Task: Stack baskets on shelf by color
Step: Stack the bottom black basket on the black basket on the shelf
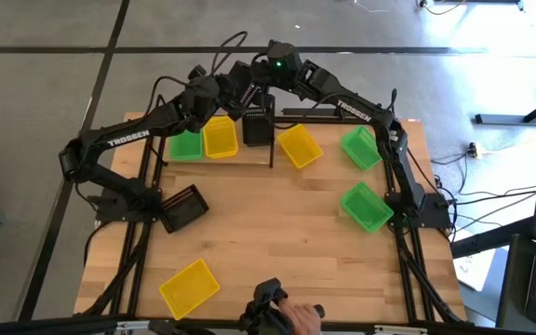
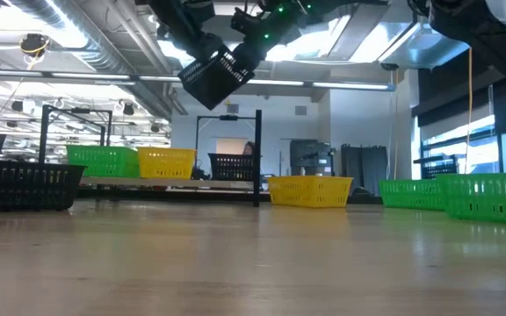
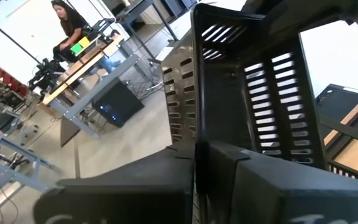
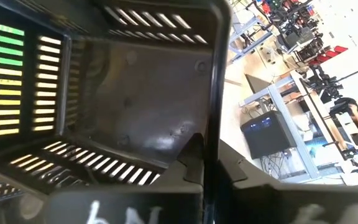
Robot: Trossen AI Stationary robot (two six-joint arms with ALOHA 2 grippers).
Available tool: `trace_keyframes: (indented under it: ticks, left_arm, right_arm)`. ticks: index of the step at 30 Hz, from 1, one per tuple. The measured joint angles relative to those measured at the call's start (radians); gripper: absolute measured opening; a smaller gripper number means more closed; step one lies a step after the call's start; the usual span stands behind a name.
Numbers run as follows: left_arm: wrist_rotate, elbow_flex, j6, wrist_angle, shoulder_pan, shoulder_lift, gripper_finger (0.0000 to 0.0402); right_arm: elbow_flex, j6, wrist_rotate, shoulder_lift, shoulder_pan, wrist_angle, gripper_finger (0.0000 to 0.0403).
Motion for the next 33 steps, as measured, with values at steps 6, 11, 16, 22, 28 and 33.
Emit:
trace_keyframes:
  ticks: [6,11,16,22,28,33]
  left_arm:
    - [-0.002,0.0,-0.011,-0.003,0.001,0.0,0.0002]
    - [0.002,0.0,-0.07,-0.031,0.001,0.0,0.0002]
    - [0.009,0.0,-0.11,-0.07,0.0,0.0,0.0001]
    - [0.016,0.0,-0.235,-0.135,0.001,0.0,0.0001]
    - [0.029,0.001,-0.287,-0.177,0.005,-0.004,0.0]
    - [0.043,0.001,-0.347,-0.222,0.005,-0.004,0.0]
  right_arm:
    - [0.0,0.0,-0.006,0.0,0.0,0.001,0.0017]
    - [0.0,-0.001,-0.019,0.0,0.002,0.002,0.0053]
    - [0.0,-0.002,-0.003,-0.001,0.016,0.007,0.0095]
    - [0.0,-0.008,0.111,-0.003,0.054,0.007,0.0111]
    - [0.0,-0.021,0.214,-0.003,0.088,-0.017,0.0111]
    - [0.0,-0.005,0.269,-0.005,0.112,-0.057,0.0112]
